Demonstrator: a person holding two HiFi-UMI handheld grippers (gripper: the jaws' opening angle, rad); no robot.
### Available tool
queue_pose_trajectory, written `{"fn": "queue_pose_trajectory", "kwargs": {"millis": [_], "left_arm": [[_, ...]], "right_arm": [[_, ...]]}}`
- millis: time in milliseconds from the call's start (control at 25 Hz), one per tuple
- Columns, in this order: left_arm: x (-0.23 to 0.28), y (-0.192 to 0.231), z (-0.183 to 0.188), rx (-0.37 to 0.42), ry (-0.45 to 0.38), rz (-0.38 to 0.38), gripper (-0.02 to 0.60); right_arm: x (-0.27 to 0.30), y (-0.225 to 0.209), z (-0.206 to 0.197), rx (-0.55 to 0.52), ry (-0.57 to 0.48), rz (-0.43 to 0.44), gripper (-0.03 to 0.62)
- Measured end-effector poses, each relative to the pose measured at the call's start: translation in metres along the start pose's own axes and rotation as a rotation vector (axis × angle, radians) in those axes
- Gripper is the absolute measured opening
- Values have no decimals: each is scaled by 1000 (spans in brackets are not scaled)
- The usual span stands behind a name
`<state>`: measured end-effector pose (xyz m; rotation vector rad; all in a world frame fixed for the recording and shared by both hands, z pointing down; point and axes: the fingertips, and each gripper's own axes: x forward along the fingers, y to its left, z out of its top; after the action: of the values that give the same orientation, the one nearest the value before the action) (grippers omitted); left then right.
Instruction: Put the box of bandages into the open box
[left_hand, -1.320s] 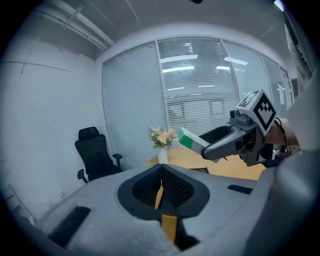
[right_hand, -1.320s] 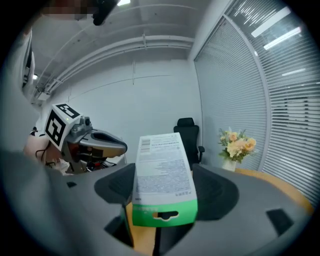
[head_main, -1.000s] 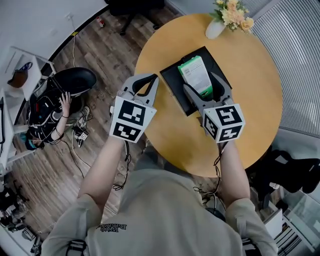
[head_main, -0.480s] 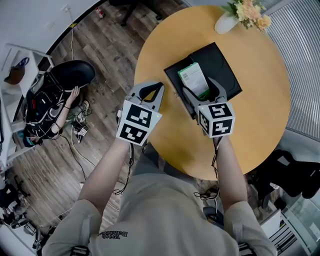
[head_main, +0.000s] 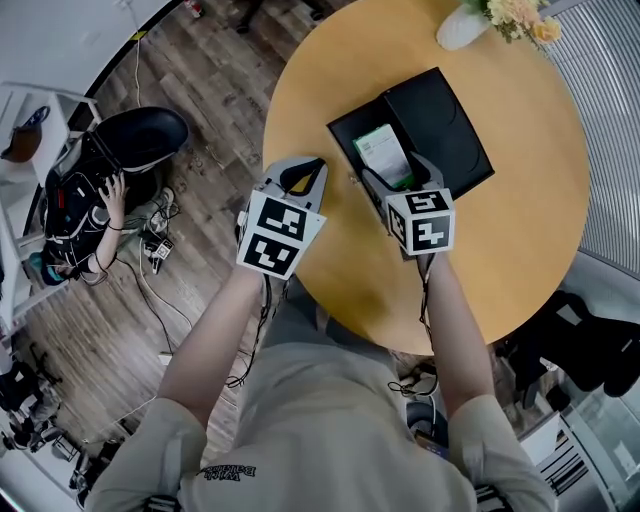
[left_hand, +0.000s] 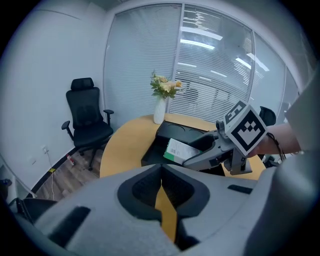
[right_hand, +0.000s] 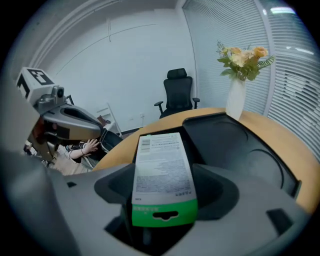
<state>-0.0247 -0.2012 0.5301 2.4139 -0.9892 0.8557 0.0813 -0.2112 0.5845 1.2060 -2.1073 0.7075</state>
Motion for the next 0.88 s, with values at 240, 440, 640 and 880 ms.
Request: {"fn": "queue_pose_trajectory", "kwargs": {"millis": [240,440,640,880], "left_arm": [[7,-2,-9,-19,12,-2,23],[9,-6,-14,-22,19,-13,23],[7,-8,-22,-33,32,-14,23],[1,-9,-24,-25,30,-16,23]], "right_arm": [[18,-4,-15,-2,63,-24,341],[26,-6,-18,-28,108,-67,341],[26,-6,-18,-47,111,-83,339],[24,-3,-15,-39,92,-97,339]]}}
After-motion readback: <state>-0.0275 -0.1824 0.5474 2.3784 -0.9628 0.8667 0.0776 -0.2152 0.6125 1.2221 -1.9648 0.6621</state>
